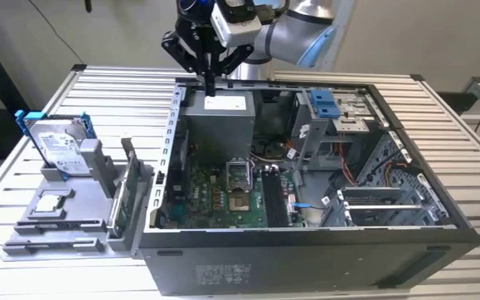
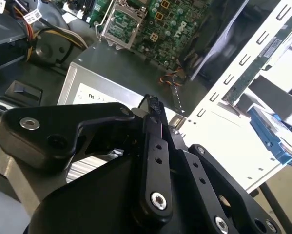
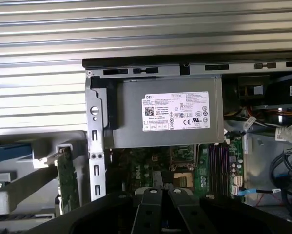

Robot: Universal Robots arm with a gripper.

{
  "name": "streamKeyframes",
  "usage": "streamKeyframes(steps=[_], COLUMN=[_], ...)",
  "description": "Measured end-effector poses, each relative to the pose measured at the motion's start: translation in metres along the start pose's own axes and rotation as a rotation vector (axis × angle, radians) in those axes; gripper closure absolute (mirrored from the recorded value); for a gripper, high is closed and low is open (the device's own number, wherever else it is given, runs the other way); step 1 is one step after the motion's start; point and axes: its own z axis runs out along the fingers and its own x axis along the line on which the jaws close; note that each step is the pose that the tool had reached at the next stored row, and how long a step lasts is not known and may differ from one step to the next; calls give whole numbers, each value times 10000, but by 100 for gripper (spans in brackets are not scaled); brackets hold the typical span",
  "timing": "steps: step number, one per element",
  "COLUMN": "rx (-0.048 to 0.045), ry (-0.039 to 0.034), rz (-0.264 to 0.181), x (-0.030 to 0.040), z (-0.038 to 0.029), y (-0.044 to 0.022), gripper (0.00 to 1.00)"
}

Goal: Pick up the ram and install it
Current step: 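Reach for the ram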

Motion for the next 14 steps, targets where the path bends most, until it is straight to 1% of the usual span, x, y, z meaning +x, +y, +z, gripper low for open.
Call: streamKeyframes(steps=[8, 14], rx=[-1, -1], ry=[0, 0], rz=[0, 0], x=[95, 220], z=[-1, -3], y=[-6, -15], gripper=[89, 89])
